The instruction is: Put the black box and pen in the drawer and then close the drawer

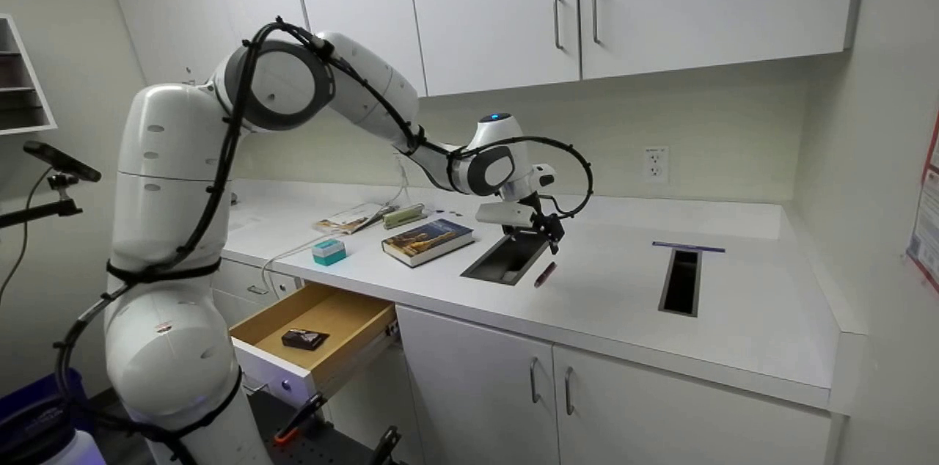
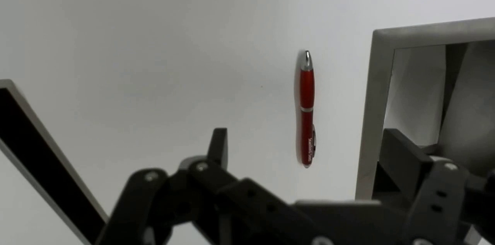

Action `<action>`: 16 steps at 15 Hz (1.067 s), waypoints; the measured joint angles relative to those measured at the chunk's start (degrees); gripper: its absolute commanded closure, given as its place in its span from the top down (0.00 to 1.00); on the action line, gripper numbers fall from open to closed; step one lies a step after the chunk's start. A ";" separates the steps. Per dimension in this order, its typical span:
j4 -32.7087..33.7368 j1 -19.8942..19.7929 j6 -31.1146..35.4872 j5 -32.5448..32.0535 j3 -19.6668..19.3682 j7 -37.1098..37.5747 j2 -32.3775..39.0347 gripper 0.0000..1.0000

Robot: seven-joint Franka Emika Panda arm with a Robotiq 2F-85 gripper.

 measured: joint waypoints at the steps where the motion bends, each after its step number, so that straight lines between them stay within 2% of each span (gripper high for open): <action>1: 1.80 0.04 -1.64 -0.12 -0.12 -0.01 1.22 1.00; 5: 7.84 0.32 -6.06 -1.19 -0.47 0.02 5.80 1.00; 8: 10.62 1.00 -6.12 -3.37 -1.05 1.07 8.82 1.00; 16: 11.56 2.04 -6.11 -4.29 -1.70 2.34 10.41 1.00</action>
